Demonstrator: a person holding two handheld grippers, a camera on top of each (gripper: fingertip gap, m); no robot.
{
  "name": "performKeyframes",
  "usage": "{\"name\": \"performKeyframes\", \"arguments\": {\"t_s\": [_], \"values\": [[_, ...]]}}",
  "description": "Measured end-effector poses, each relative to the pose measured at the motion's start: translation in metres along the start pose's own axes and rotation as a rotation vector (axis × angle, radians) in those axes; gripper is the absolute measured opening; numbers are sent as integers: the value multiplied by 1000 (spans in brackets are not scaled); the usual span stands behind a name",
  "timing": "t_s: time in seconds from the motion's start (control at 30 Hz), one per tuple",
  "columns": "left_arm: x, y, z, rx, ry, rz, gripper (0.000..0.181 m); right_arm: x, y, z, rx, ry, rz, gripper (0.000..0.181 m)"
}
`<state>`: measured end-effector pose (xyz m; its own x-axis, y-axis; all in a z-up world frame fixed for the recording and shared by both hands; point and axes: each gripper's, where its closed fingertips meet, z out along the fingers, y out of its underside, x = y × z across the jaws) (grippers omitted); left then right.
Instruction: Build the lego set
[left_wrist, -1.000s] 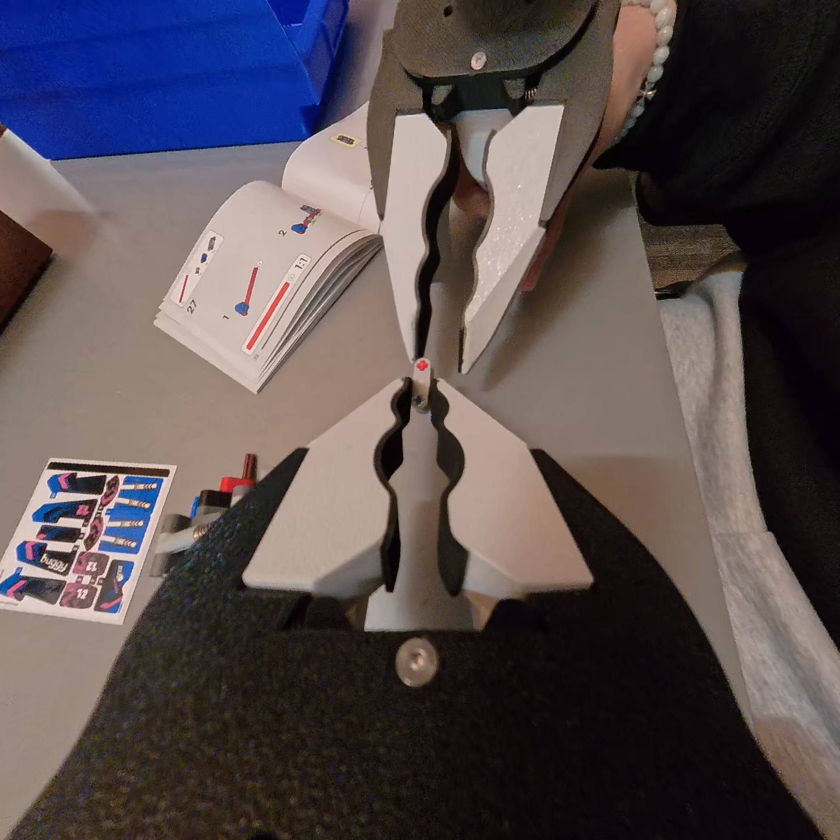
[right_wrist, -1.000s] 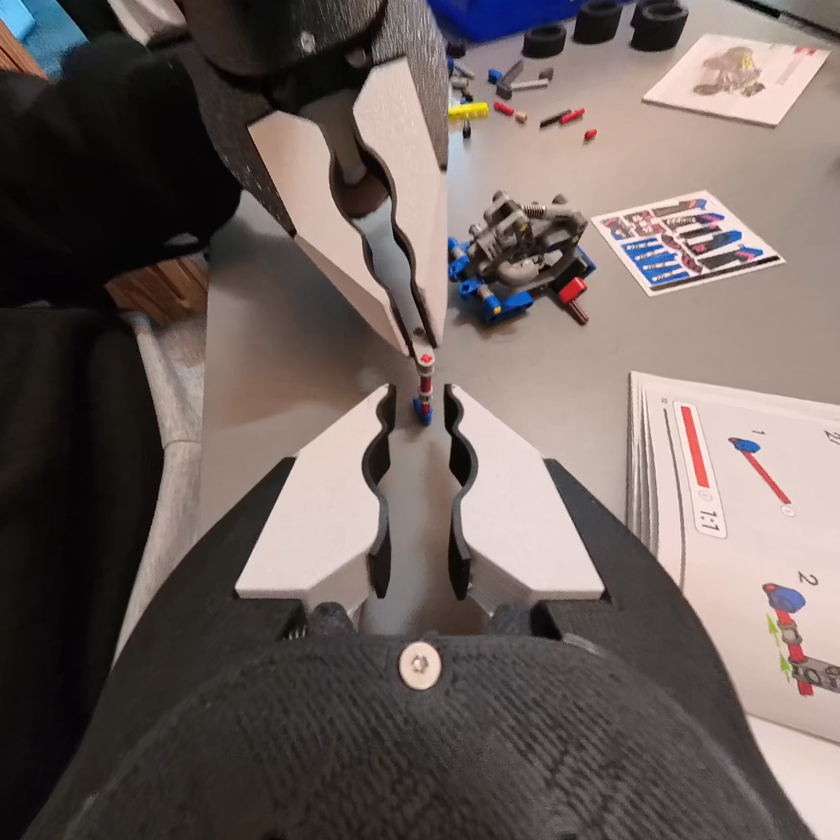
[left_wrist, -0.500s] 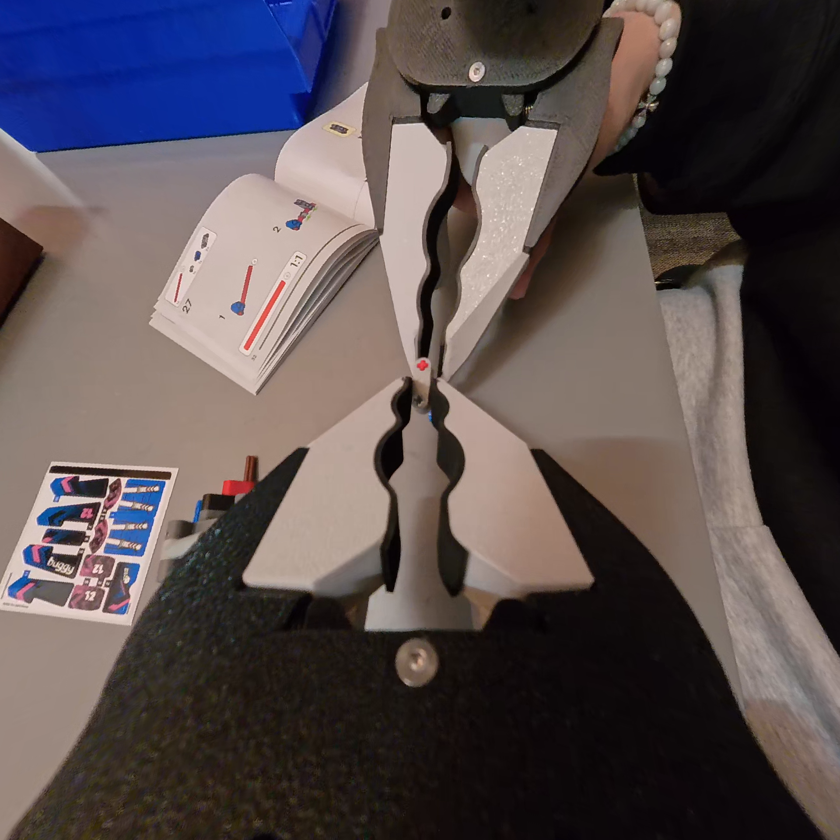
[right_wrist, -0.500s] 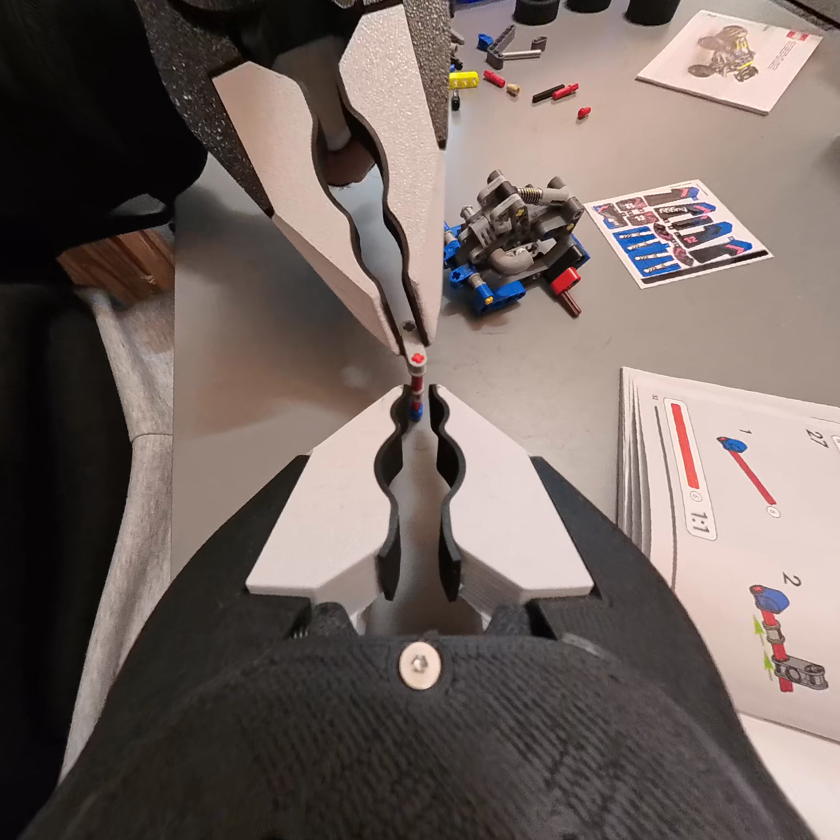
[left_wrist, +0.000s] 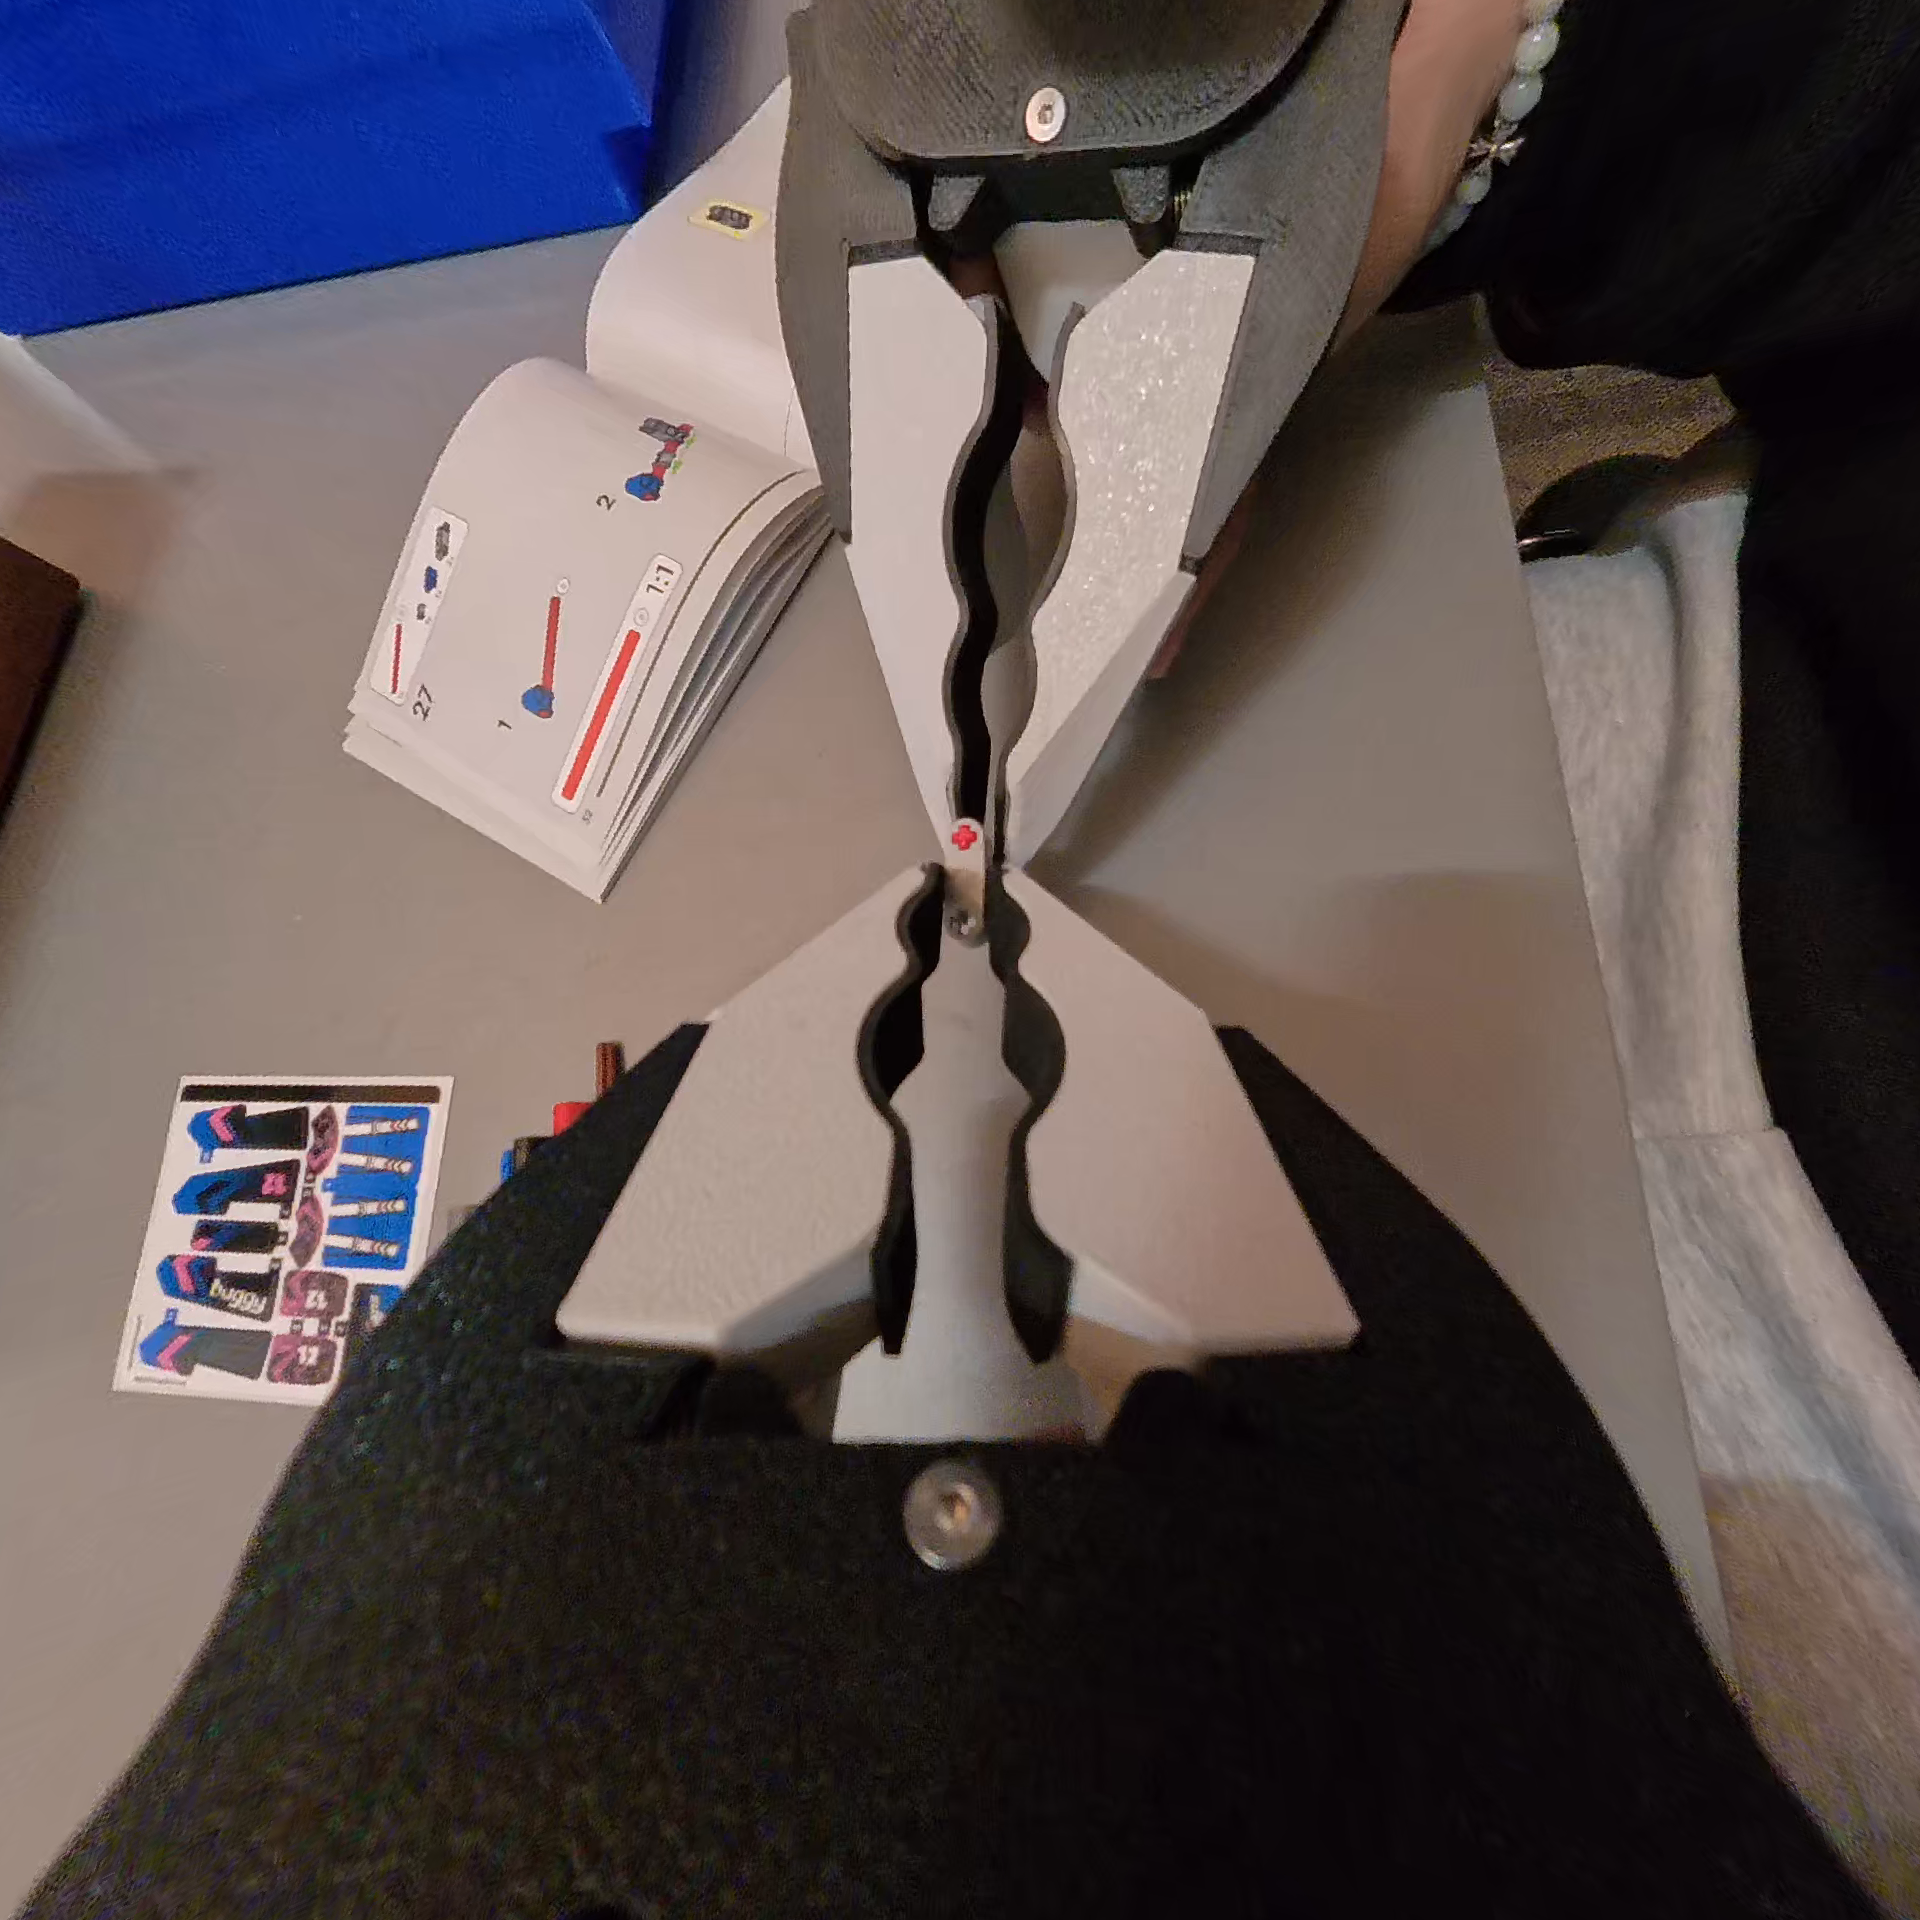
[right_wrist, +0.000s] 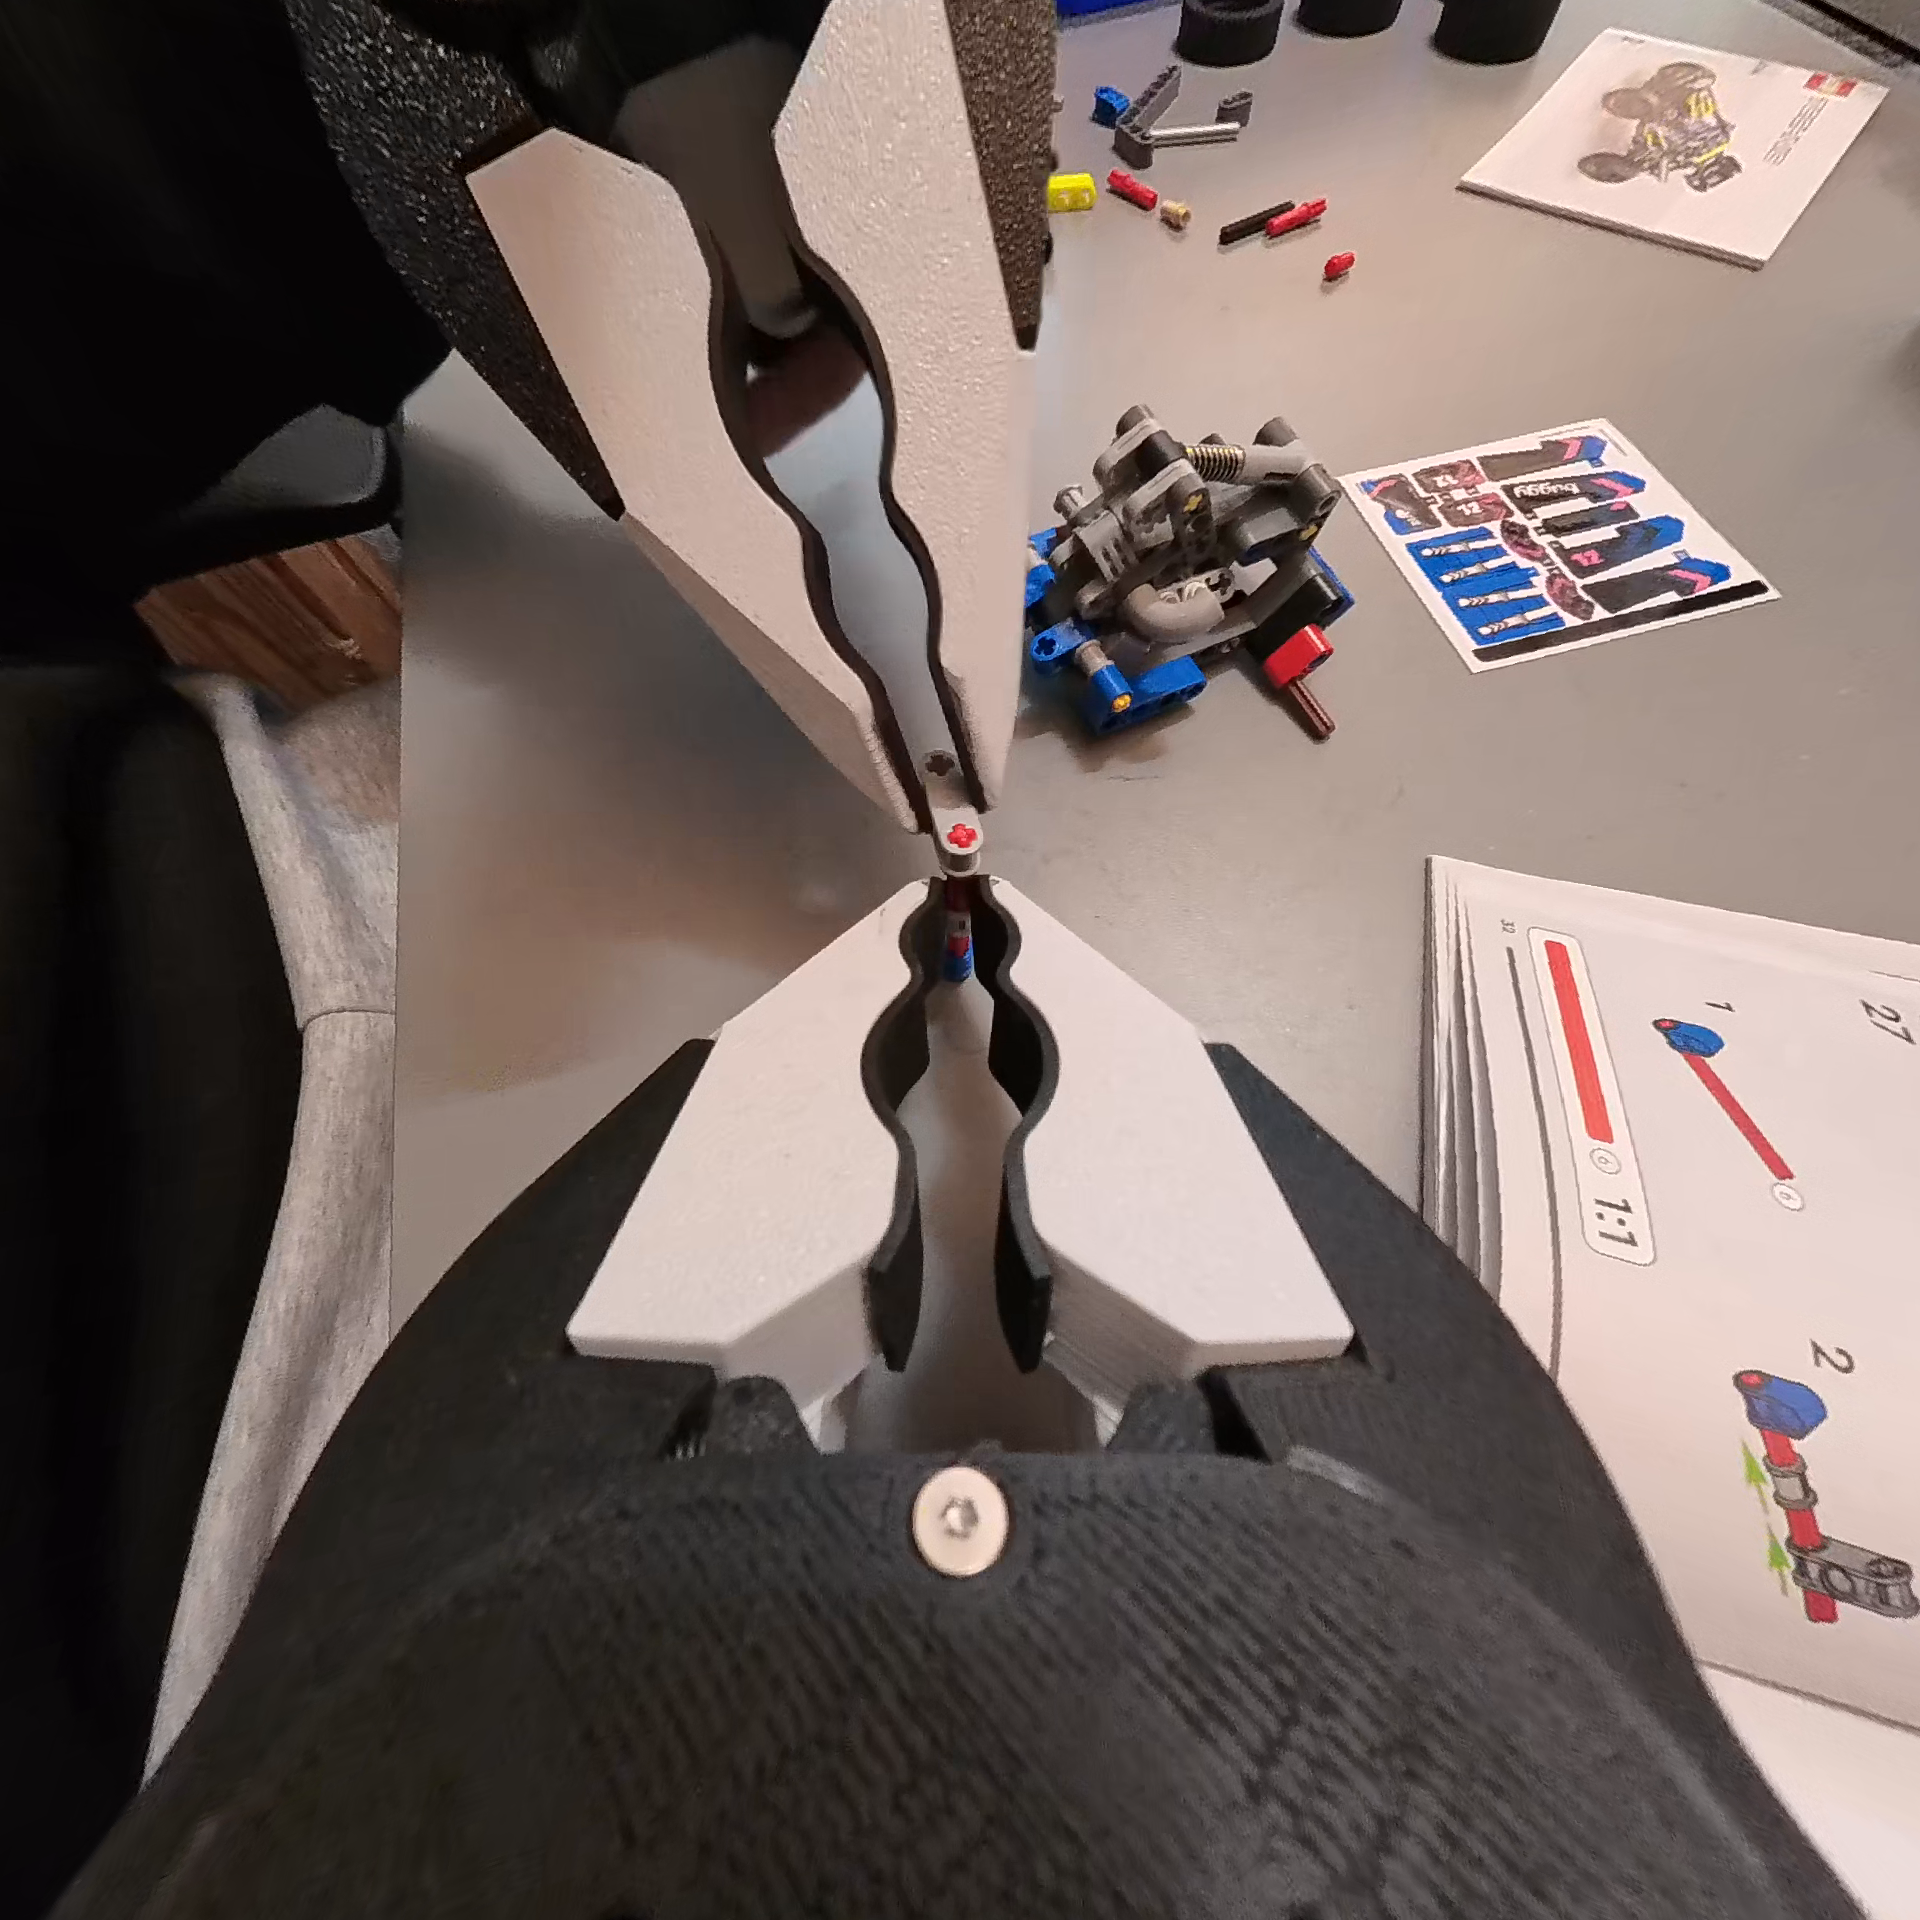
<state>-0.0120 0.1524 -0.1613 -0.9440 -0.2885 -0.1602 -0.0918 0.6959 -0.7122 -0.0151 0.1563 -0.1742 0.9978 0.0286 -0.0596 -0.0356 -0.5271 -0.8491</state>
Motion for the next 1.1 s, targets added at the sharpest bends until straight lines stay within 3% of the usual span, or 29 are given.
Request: {"name": "performKeyframes", "arguments": {"t_s": [0.27, 0.67, 1.1], "values": [[2, -3, -1, -63, 62, -38, 5, 0, 0, 1, -1, 5, -11, 4], [0, -2, 1, -347, 135, 0, 4, 1, 0, 1, -2, 12, -11, 4], [1, -1, 2, -465, 189, 33, 4, 1, 0, 1, -4, 16, -17, 4]]}}
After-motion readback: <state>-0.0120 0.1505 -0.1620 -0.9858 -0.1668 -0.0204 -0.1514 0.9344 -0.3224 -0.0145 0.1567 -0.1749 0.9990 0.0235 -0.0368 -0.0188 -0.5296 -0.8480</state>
